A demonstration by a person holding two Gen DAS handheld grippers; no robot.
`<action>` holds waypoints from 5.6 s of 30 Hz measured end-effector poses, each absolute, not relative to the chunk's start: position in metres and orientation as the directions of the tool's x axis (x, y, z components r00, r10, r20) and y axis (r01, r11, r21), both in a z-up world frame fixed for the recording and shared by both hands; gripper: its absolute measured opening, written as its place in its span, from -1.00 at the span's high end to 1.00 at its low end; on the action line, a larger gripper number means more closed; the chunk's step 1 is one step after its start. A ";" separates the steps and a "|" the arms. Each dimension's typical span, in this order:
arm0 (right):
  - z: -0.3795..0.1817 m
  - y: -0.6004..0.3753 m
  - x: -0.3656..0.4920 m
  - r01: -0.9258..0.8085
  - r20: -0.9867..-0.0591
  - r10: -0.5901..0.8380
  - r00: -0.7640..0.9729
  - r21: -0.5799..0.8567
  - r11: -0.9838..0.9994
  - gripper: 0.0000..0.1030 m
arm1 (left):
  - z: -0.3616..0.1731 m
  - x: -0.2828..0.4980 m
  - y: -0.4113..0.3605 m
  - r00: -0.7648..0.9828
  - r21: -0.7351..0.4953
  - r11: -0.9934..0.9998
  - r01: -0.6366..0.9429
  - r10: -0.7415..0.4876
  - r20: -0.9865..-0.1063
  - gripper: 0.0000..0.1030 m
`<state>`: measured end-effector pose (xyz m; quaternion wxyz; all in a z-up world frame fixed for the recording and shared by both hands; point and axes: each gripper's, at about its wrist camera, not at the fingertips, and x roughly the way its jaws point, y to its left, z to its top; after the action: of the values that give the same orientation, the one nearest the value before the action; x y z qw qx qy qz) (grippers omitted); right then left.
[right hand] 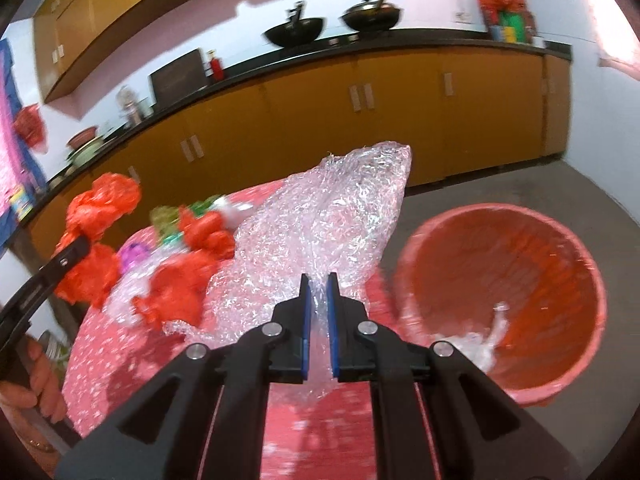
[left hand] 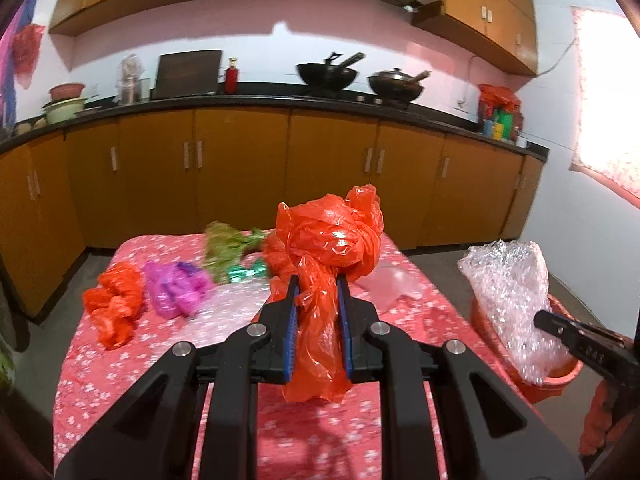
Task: Collect trash
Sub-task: 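Grasp the bubble wrap with the right gripper while the left gripper grasps a red bag, then carry both over the orange basket and open both grippers to release them, then return both tools to the table toward the remaining bags, then grasp a red bag with the right gripper while the left gripper grasps bubble wrap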
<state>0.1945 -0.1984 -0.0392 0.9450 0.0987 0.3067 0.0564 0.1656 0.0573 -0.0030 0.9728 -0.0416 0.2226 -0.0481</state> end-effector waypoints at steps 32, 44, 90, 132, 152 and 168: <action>-0.071 -0.374 0.188 0.294 -0.622 -0.142 0.770 0.147 0.944 0.83 | -0.035 0.212 -0.156 0.697 -0.124 0.860 0.494 -0.478 -0.535 0.66; -0.091 -0.387 0.211 0.295 -0.654 -0.127 0.746 0.154 0.943 0.82 | -0.063 0.234 -0.213 0.626 -0.100 0.822 0.560 -0.499 -0.599 0.66; -0.044 -0.167 0.237 -0.184 -0.567 0.280 0.774 0.223 0.957 0.31 | -0.036 0.167 0.065 0.888 -0.019 0.995 -0.094 0.075 -0.455 -0.02; -0.095 -0.011 0.253 -0.424 -0.649 0.407 0.643 0.141 0.895 0.66 | -0.072 0.196 0.145 0.837 -0.032 0.985 -0.170 0.127 -0.533 -0.19; -0.065 -0.063 0.246 -0.346 -0.557 0.400 0.728 0.205 0.915 0.66 | -0.089 0.232 0.143 0.768 -0.045 0.991 -0.128 0.071 -0.637 -0.25; -0.065 -0.076 0.244 -0.292 -0.557 0.361 0.748 0.213 0.933 0.65 | -0.094 0.234 0.139 0.748 -0.059 0.995 -0.083 0.023 -0.663 0.68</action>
<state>0.2443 -0.0765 -0.0652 0.9332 0.0561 0.3089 0.1748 0.2340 0.1395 -0.0935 0.9340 -0.0423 0.3535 0.0286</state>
